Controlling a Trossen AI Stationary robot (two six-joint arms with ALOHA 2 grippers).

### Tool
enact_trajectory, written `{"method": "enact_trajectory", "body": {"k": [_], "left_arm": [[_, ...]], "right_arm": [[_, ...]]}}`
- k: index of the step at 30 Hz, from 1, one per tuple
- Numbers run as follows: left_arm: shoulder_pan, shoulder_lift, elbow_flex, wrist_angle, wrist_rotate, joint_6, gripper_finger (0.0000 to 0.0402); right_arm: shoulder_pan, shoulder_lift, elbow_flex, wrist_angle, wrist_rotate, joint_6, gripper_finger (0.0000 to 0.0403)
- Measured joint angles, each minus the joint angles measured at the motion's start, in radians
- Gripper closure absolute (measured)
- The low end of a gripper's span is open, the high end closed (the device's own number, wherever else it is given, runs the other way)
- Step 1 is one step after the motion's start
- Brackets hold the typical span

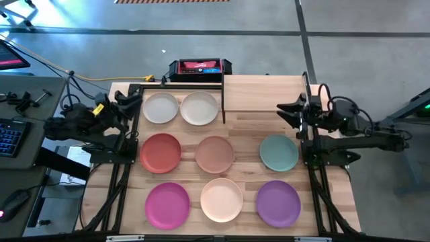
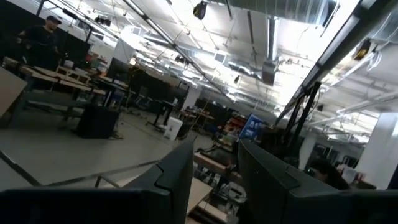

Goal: Place and stack plates onto a shelf
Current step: Put the blue plate on the shelf

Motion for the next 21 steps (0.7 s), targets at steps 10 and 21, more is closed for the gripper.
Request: {"method": "enact_trajectory", "body": {"k": [10, 21], "left_arm": [[0.000, 0.028, 0.000, -0.004, -0.002, -0.001, 0.0284], [0.000, 0.033, 0.000, -0.002, -0.002, -0.029, 0.0284]], "right_arm": [[0.000, 0.064, 0.066, 0.013, -0.002, 0.085, 0.0268], [0.024, 0.123, 0.067, -0.027, -0.163, 0.262, 0.0268]]}}
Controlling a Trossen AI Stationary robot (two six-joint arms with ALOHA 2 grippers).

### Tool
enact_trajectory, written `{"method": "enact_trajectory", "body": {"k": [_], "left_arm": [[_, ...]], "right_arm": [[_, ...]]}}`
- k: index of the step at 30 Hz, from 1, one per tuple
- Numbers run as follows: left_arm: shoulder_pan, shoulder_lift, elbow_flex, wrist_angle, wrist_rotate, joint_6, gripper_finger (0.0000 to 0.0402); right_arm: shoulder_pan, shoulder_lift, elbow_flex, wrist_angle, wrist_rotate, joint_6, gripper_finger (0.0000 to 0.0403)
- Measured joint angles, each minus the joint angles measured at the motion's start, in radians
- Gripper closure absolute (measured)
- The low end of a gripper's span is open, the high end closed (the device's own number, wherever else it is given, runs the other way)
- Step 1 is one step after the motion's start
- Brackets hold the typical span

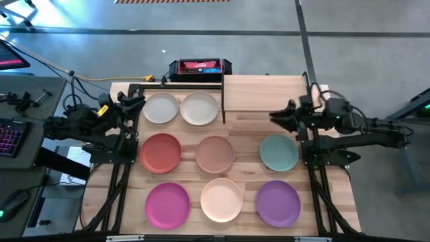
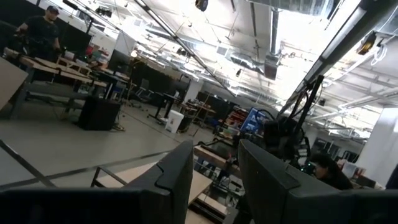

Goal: Place and stack plates onto a shelf
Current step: Put the blue plate on the shelf

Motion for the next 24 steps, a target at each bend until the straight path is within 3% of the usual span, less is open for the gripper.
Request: {"method": "enact_trajectory", "body": {"k": [11, 24], "left_arm": [[0.000, 0.000, 0.000, -0.005, -0.010, 0.001, 0.0284], [0.000, 0.000, 0.000, -0.056, -0.045, 0.001, 0.0284]], "right_arm": [[0.074, 0.093, 0.000, -0.239, -0.073, 0.299, 0.0268], [0.172, 0.298, 0.000, -0.424, -0.073, 0.471, 0.0268]]}}
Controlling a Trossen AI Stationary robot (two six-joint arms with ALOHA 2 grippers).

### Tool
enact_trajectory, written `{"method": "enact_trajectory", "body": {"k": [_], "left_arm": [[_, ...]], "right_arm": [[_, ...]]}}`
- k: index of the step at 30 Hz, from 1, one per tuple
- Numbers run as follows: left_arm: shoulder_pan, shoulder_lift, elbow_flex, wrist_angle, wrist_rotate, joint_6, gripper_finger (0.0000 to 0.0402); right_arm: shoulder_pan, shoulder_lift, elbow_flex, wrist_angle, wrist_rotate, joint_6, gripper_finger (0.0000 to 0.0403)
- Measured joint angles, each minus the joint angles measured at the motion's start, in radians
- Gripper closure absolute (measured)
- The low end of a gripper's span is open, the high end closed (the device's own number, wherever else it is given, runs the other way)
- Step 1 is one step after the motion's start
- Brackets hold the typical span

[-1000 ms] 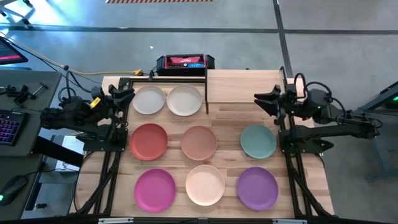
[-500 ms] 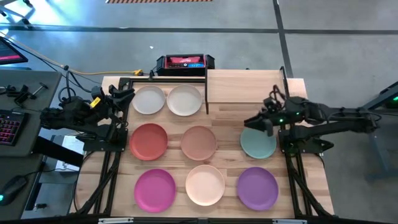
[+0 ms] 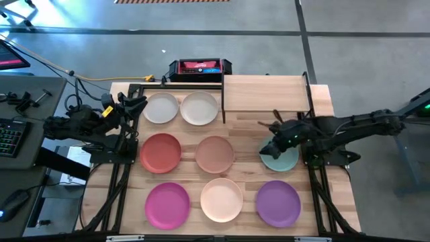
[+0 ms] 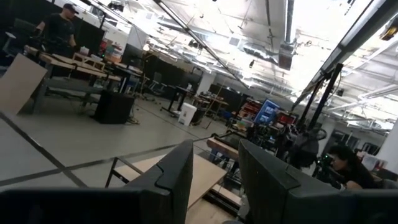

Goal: Place and stack plates onto a shelf
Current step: Put the blue plate on the shelf

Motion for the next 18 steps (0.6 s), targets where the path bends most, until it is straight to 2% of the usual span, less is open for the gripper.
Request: {"method": "enact_trajectory", "body": {"k": [18], "left_arm": [[0.000, 0.000, 0.000, -0.032, 0.000, 0.000, 0.0284]], "right_arm": [[0.063, 0.270, 0.000, -0.110, 0.001, 0.162, 0.0268]]}}
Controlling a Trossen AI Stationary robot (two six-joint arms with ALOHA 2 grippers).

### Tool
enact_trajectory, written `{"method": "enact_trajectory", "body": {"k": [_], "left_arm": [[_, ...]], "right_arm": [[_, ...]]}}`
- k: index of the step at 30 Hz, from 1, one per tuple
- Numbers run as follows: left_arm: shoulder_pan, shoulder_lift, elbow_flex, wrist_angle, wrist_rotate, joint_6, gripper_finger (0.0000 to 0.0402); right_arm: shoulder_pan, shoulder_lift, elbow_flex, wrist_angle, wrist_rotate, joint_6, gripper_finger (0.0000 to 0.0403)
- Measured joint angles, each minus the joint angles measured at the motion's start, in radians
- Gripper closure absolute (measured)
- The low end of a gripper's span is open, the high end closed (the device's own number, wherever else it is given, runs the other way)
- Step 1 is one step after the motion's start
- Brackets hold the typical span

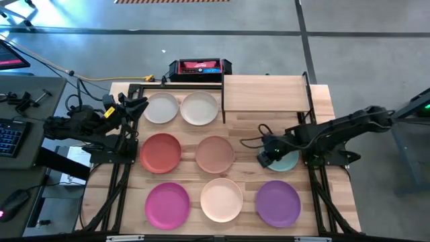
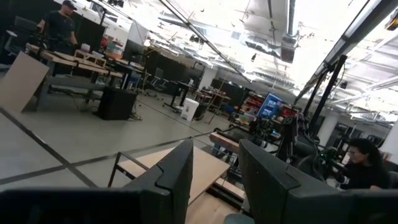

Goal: Place and stack plates onto a shelf
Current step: Put the blue plate on the shelf

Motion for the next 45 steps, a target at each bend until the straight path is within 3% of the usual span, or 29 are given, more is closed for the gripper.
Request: {"method": "enact_trajectory", "body": {"k": [23, 40, 45], "left_arm": [[0.000, 0.000, 0.000, -0.002, 0.000, 0.000, 0.0284], [0.000, 0.000, 0.000, -0.006, 0.000, 0.001, 0.0284], [0.000, 0.000, 0.000, -0.021, 0.000, 0.001, 0.0284]], "right_arm": [[0.017, 0.281, 0.000, -0.008, 0.015, -0.009, 0.0268], [0.017, 0.345, -0.001, -0.010, 0.016, 0.015, 0.0269], [0.017, 0.345, -0.001, -0.014, 0.017, 0.021, 0.0301]]}}
